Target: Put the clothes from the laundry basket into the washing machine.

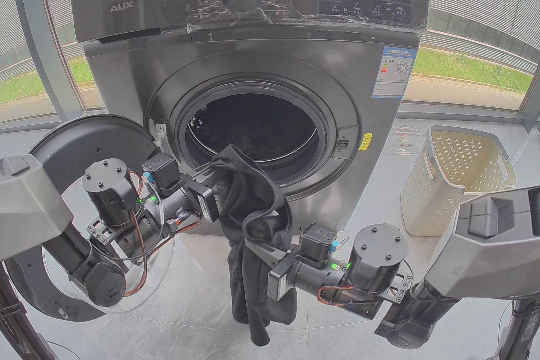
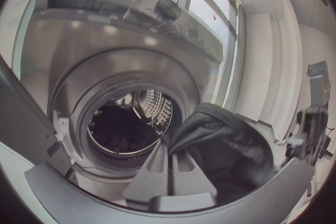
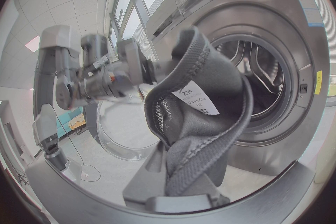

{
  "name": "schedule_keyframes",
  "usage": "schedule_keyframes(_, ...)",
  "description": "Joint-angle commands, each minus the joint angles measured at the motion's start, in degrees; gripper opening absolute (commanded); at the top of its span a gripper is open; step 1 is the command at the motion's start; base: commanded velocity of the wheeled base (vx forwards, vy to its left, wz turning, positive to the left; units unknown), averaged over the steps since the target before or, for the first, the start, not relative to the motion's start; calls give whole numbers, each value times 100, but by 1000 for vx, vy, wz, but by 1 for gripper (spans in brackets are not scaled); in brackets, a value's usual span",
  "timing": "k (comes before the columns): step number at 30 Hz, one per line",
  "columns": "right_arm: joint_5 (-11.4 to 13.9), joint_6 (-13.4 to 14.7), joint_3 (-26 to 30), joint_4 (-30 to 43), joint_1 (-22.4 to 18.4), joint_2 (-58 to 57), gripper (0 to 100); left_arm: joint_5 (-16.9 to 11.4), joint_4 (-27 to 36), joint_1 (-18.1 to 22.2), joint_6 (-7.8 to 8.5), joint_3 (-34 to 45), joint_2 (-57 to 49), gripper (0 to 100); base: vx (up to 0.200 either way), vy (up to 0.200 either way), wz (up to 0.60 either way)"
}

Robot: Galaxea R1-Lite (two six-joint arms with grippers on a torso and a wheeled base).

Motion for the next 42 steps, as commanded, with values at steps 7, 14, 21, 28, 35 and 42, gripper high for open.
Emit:
schedule_keyframes(7,-11,19,-8,12,-267,-237,0,9,-6,188,38,237,529,100,0,0,0)
schedule_keyframes(14,-248,115,-306,100,-557,-202,0,-457,-14,-58,302,1406,502,100,0,0,0)
schedule_keyframes(21,-266,142,-359,100,-548,-140,0,-720,-14,-242,495,1661,494,100,0,0,0)
schedule_keyframes(28,-266,133,-473,109,-461,-132,0,-896,-14,-603,495,1573,599,100,0,0,0)
schedule_keyframes(35,-257,133,-491,91,-250,-123,0,-782,-14,-735,434,861,977,100,0,0,0)
schedule_keyframes(42,-248,133,-438,73,-144,-167,0,-509,-14,-664,407,360,1372,100,0,0,0)
